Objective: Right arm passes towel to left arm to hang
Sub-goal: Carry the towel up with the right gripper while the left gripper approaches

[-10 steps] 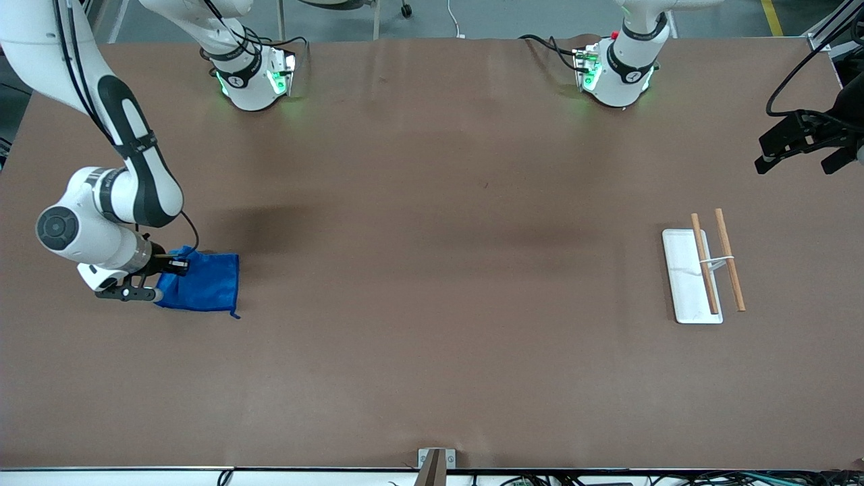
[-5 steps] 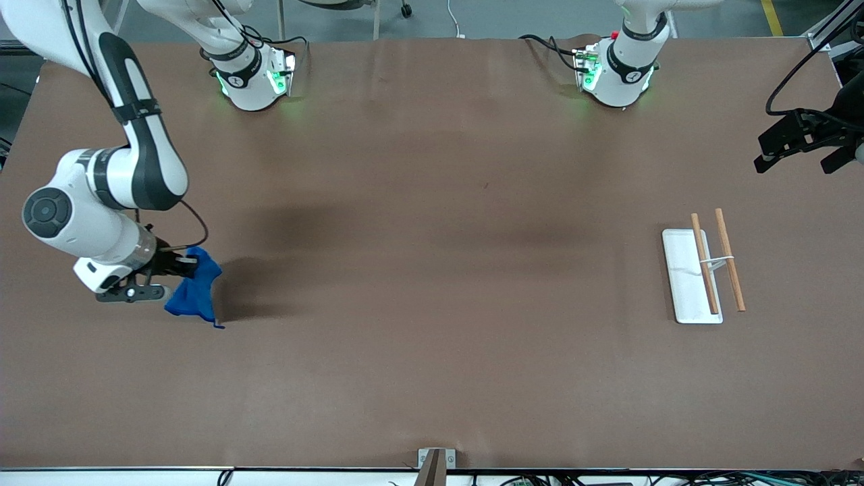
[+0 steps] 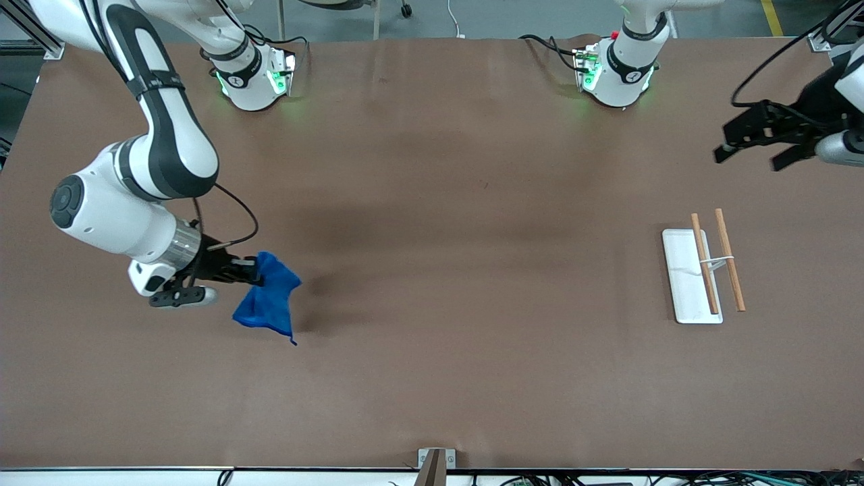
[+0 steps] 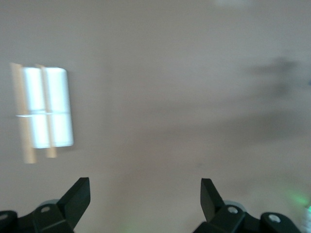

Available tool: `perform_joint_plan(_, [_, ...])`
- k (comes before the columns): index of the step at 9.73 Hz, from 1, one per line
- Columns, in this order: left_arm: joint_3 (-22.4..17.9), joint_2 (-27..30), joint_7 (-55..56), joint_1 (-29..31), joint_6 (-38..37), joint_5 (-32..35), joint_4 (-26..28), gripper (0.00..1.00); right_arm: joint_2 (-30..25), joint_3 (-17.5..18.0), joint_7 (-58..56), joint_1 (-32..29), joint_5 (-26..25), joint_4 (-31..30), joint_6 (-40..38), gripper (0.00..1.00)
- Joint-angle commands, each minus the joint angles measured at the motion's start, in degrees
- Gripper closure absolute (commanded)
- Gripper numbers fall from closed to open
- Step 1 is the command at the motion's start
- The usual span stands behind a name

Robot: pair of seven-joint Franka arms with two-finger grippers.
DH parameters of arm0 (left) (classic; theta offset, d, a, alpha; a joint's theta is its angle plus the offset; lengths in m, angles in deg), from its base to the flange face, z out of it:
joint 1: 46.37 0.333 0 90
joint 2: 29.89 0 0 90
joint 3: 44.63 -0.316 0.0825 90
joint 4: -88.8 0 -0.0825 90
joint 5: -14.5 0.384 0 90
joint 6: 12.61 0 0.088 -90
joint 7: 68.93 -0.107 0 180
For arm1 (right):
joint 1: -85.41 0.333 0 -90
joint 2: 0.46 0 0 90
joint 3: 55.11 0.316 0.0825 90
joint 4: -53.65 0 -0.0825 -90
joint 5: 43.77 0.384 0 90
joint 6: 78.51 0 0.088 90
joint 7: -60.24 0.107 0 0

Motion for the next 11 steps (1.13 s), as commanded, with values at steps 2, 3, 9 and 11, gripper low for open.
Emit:
perform_joint_plan(2, [-0.5, 0.0, -5.9, 0.2, -0.1, -14.9, 8.4, 0.00, 0.2, -0.2, 0.3, 7.4, 15.3, 5.2, 0.0, 1.00])
perform_joint_plan(3, [-0.5, 0.0, -8.3, 0.2, 0.0, -19.3, 11.9, 0.00, 1.5, -0.3, 0.3, 10.8, 20.9, 7.5, 0.3, 1.00])
perform_joint_plan(9, [-0.6, -1.2, -26.9, 0.3, 2.1, -49.1, 37.3, 0.00, 4.0, -0.2, 0.2, 23.6, 51.7, 12.0, 10.2, 1.00])
perform_joint_plan(11, [-0.5, -5.6, -31.6, 0.3, 2.1, -55.8, 39.2, 0.00, 4.0, -0.2, 0.3, 24.9, 59.2, 13.5, 10.0, 1.00])
